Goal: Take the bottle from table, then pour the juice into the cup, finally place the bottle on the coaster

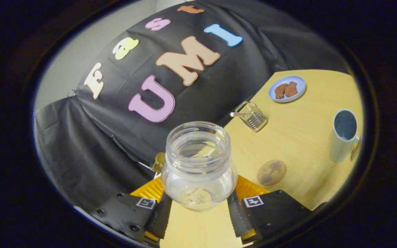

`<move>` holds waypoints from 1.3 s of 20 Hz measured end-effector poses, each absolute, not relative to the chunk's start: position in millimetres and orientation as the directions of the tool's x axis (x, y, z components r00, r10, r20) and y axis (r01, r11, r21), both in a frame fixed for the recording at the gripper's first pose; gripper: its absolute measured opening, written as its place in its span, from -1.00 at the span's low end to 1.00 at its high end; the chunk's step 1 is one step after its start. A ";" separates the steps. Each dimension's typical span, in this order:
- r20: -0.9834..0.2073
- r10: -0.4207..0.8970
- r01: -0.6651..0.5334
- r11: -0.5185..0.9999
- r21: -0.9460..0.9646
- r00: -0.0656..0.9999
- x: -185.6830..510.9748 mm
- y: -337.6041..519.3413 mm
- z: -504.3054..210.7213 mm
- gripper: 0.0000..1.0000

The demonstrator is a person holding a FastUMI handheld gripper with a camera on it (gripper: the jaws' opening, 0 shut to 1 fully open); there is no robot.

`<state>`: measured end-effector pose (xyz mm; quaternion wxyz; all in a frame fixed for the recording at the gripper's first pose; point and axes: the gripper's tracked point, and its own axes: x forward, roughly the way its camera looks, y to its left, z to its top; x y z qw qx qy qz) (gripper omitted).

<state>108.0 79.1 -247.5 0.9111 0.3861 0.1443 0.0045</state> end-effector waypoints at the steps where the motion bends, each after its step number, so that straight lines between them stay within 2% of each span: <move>1: -0.242 0.124 0.097 0.674 0.733 0.962 108.8 75.9 -243.0 0.54; 12: -0.100 0.004 0.090 0.383 0.919 0.995 130.7 1.4 -209.0 0.54; 21: -0.047 -0.144 0.064 0.119 0.991 0.988 127.6 -53.0 -209.1 0.54; 26: -0.032 -0.192 0.038 0.028 0.999 0.981 122.2 -69.9 -213.5 0.54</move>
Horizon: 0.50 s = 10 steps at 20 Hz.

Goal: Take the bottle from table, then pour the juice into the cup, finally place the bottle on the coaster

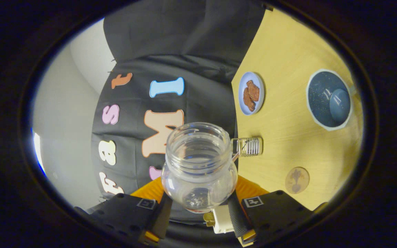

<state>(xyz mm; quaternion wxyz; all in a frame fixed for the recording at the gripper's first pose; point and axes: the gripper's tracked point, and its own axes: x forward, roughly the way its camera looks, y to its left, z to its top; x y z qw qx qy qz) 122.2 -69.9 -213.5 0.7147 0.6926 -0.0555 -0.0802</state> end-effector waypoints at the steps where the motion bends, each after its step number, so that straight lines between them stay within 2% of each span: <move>1: -0.023 -0.200 0.025 0.010 1.000 0.979 122.0 -72.8 -213.0 0.54; 10: -0.001 -0.256 -0.022 -0.088 0.996 0.967 127.7 -90.1 -207.9 0.54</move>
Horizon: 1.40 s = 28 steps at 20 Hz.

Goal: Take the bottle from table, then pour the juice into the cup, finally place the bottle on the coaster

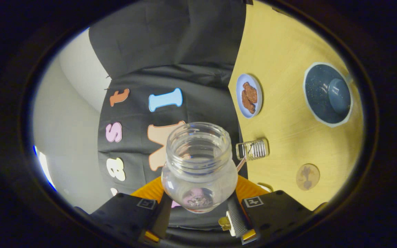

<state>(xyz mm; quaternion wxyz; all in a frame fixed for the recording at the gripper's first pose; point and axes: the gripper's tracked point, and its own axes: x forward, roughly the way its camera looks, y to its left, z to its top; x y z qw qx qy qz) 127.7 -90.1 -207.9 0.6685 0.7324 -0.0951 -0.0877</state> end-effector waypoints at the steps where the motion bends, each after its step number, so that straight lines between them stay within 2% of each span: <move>1: 0.000 -0.261 -0.026 -0.095 0.995 0.965 126.9 -91.6 -205.4 0.54; 28: 0.002 -0.315 -0.070 -0.203 0.977 0.949 135.0 -97.1 -194.8 0.54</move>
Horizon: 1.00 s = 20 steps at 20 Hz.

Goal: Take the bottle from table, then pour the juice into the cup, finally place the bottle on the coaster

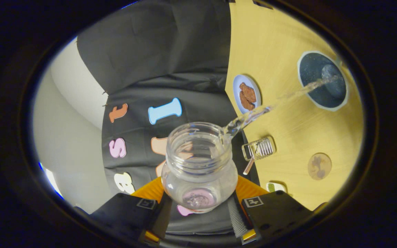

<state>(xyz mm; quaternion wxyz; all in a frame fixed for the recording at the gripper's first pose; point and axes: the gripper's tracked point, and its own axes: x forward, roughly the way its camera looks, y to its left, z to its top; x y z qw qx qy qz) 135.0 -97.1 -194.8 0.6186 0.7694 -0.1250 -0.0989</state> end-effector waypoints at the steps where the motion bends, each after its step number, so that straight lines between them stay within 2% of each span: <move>1: 0.002 -0.314 -0.071 -0.207 0.976 0.950 136.1 -96.7 -193.1 0.54; 20: 0.026 -0.339 -0.126 -0.276 0.953 0.941 140.8 -95.7 -181.0 0.54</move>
